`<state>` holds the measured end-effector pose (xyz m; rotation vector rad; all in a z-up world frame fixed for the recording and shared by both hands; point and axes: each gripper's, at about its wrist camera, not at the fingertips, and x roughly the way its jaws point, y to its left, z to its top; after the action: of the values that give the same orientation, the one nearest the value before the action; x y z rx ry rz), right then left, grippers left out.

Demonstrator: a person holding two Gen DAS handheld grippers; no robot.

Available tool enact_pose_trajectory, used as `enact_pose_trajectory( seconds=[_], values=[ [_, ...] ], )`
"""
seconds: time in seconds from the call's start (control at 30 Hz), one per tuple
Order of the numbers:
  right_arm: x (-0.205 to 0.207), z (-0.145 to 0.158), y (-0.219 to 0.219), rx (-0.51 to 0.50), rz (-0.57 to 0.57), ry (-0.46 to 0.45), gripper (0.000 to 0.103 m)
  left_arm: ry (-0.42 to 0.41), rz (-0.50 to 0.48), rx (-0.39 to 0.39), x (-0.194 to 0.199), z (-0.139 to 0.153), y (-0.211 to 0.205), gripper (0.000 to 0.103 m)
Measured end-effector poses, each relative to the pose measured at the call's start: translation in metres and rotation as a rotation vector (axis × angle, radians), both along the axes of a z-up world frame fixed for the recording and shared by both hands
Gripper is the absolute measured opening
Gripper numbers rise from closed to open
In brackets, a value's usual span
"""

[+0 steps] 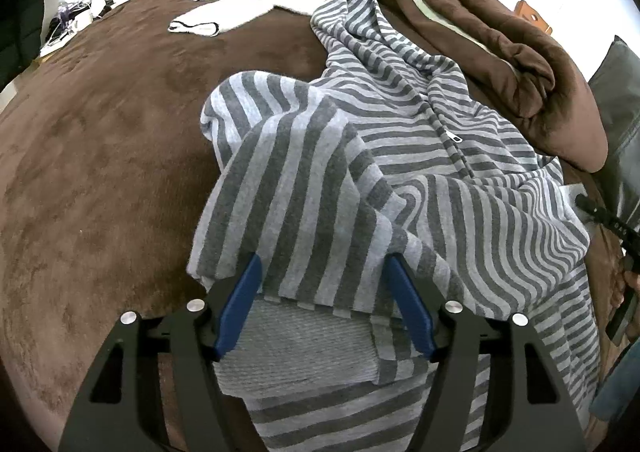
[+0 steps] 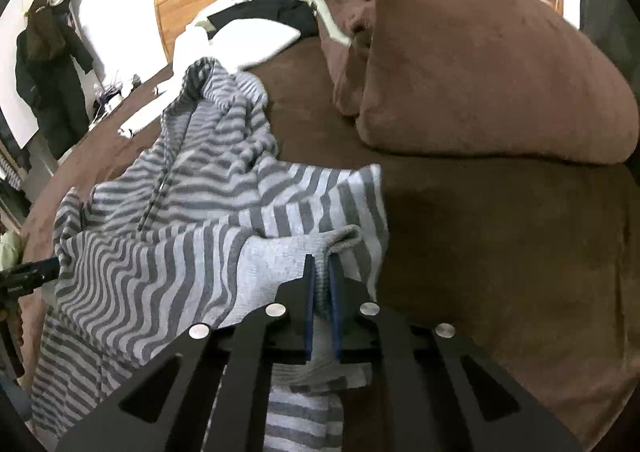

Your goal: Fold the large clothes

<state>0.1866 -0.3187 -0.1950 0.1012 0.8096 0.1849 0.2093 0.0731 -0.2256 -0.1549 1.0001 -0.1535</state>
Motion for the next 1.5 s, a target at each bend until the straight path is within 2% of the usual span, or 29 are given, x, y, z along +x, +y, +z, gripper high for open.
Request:
enact_pose_trajectory(
  seconds=[0.1,0.27,0.37,0.43,0.5,0.63,0.77,0.87,0.97,1.1,1.17,1.3,1.43,1.5],
  values=[
    [-0.003,0.018,-0.001,-0.017,-0.022,-0.054,0.006,-0.003,0.017,-0.015,-0.001,0.005,0.001,0.068],
    [-0.01,0.062,-0.004,-0.08,-0.037,-0.169,0.006,-0.057,0.022,-0.014,-0.002,0.027,0.0,0.073],
    [-0.007,0.069,-0.015,-0.088,-0.074,-0.17,0.006,-0.089,0.019,0.004,0.0,0.039,-0.003,0.075],
    [-0.001,0.055,-0.026,-0.084,-0.106,-0.114,0.006,-0.102,0.015,-0.001,0.003,0.044,-0.006,0.075],
    [0.009,0.03,-0.036,-0.062,-0.115,-0.019,0.006,-0.1,-0.002,-0.005,0.008,0.044,-0.012,0.075],
    [0.014,-0.005,-0.036,-0.071,-0.111,0.065,0.006,-0.089,-0.065,-0.012,0.019,0.038,-0.027,0.075],
    [0.008,-0.008,-0.036,-0.025,-0.123,0.05,0.006,-0.089,-0.095,-0.056,0.025,0.033,-0.037,0.075],
    [0.008,-0.003,-0.035,-0.034,-0.119,0.036,0.006,-0.072,-0.106,-0.065,0.034,0.022,-0.041,0.075],
    [0.013,-0.012,-0.042,-0.046,-0.128,0.062,0.007,-0.009,-0.079,-0.01,0.043,-0.003,-0.039,0.075],
    [0.017,-0.033,-0.048,-0.008,-0.122,0.117,0.007,-0.022,-0.078,0.051,0.039,-0.012,-0.035,0.073],
    [0.014,-0.031,-0.044,-0.011,-0.117,0.104,0.007,-0.022,-0.068,0.086,0.038,-0.012,-0.032,0.071],
    [0.012,-0.022,-0.044,0.015,-0.123,0.083,0.007,-0.012,-0.039,0.072,0.036,-0.013,-0.019,0.065],
    [0.019,-0.039,-0.049,-0.005,-0.111,0.137,0.01,-0.016,-0.026,0.051,0.031,-0.014,-0.012,0.063],
    [0.018,-0.041,-0.048,-0.012,-0.108,0.131,0.01,-0.022,-0.018,0.048,0.029,-0.015,-0.012,0.063]
  ],
)
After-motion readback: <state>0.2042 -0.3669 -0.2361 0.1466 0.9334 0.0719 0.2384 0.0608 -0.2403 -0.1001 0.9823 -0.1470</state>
